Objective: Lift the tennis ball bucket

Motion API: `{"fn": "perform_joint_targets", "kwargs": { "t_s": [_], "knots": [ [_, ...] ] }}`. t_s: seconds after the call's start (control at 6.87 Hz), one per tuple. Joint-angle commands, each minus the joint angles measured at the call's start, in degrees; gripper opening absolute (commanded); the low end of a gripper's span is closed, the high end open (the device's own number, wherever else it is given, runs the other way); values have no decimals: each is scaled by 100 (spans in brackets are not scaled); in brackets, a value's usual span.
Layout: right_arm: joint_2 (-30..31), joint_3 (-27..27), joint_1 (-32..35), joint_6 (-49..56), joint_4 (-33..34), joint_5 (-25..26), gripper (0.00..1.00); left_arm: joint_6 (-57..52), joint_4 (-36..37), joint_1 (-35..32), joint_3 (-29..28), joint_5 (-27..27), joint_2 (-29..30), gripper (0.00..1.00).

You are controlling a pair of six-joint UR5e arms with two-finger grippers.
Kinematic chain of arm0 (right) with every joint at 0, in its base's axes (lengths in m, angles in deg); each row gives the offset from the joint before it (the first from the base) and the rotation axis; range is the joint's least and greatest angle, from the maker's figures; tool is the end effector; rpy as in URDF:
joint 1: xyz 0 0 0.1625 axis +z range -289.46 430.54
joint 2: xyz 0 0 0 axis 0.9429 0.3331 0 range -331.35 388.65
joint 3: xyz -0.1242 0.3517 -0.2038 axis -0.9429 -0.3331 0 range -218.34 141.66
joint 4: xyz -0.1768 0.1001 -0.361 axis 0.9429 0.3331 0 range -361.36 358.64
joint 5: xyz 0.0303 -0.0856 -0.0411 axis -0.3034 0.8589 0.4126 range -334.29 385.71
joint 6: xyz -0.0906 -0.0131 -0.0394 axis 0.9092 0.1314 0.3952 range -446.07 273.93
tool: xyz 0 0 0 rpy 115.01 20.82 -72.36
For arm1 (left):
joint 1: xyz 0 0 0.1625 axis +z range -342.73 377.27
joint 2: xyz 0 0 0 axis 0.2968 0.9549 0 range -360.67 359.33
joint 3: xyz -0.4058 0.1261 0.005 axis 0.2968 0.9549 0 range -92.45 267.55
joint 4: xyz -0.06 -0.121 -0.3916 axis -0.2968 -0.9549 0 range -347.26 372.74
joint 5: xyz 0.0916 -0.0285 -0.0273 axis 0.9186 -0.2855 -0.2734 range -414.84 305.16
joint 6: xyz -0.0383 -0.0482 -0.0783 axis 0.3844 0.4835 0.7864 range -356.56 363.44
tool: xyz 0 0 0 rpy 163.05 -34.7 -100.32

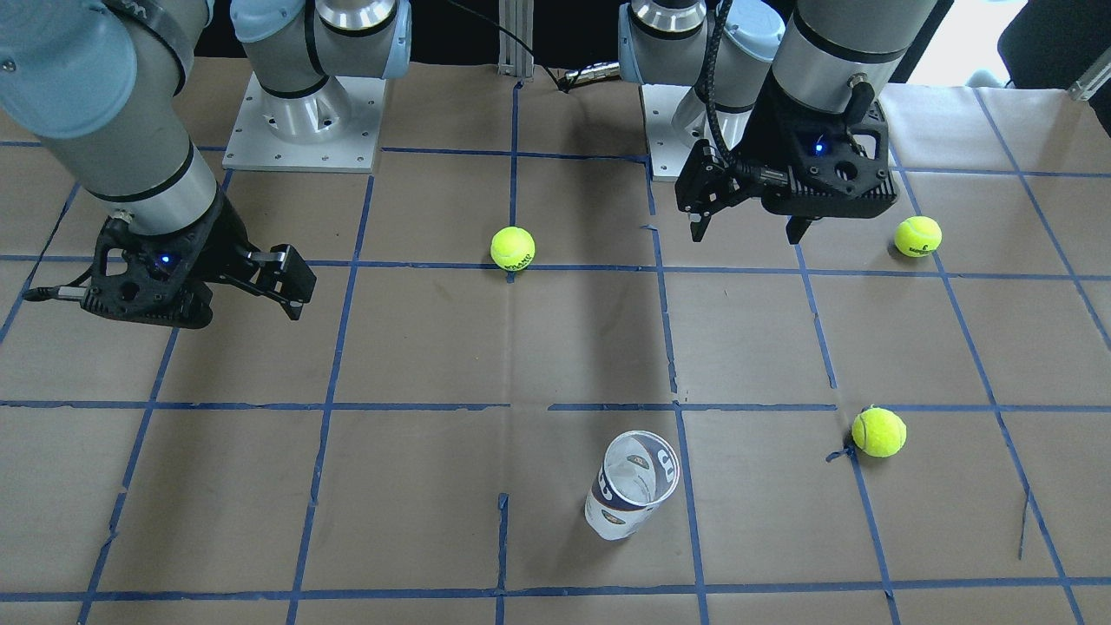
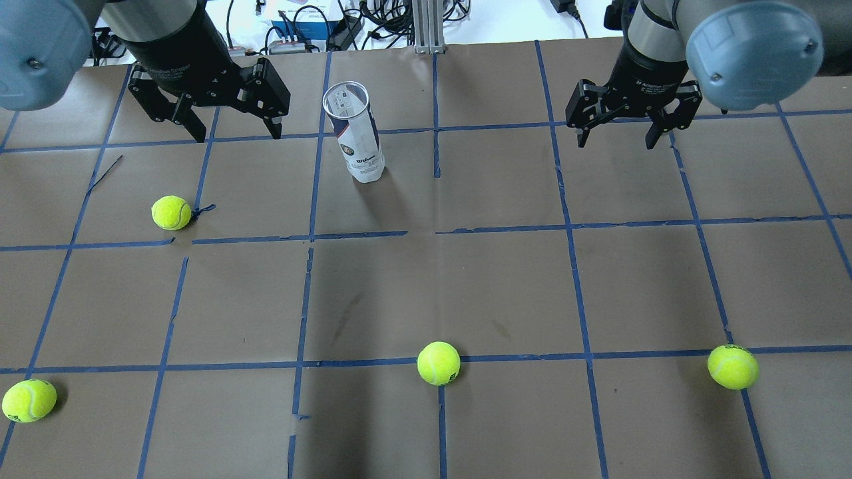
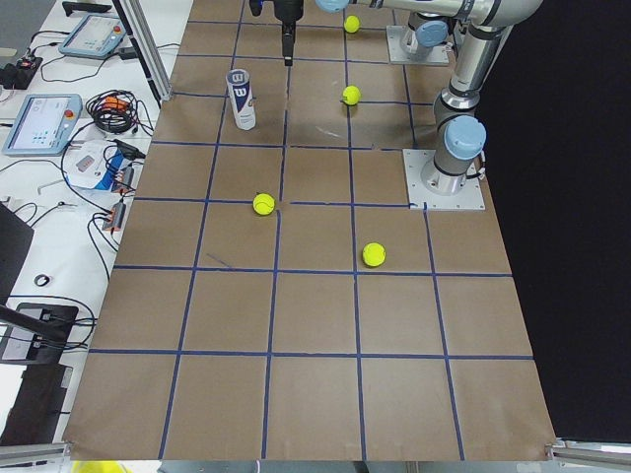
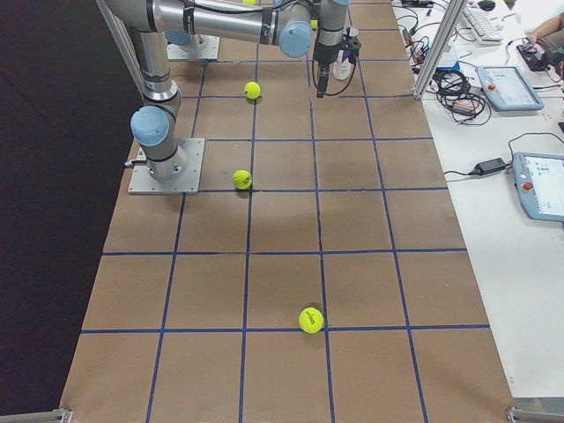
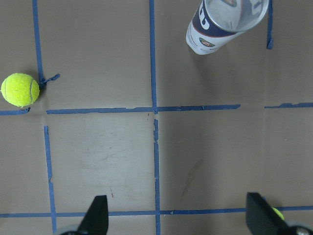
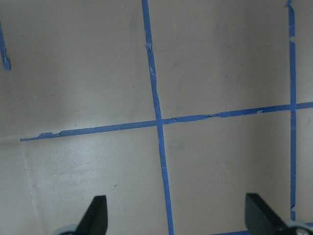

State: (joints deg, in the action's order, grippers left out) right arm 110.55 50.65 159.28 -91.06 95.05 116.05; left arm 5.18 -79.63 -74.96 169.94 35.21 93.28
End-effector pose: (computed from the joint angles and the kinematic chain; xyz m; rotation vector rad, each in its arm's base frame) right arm 0.1206 -0.5504 0.4340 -0.1707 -3.1305 -0.0183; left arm -0.1536 -0.5170 0.5141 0.0133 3.1412 -0.0352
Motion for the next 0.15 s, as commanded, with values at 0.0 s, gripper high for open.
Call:
{"fn": "perform_joint_targets", "kwargs": {
  "t_s": [0.0],
  "knots": [
    [185, -23, 3, -150, -279, 18, 100, -16, -9, 12, -56, 3, 9, 100]
  ]
}}
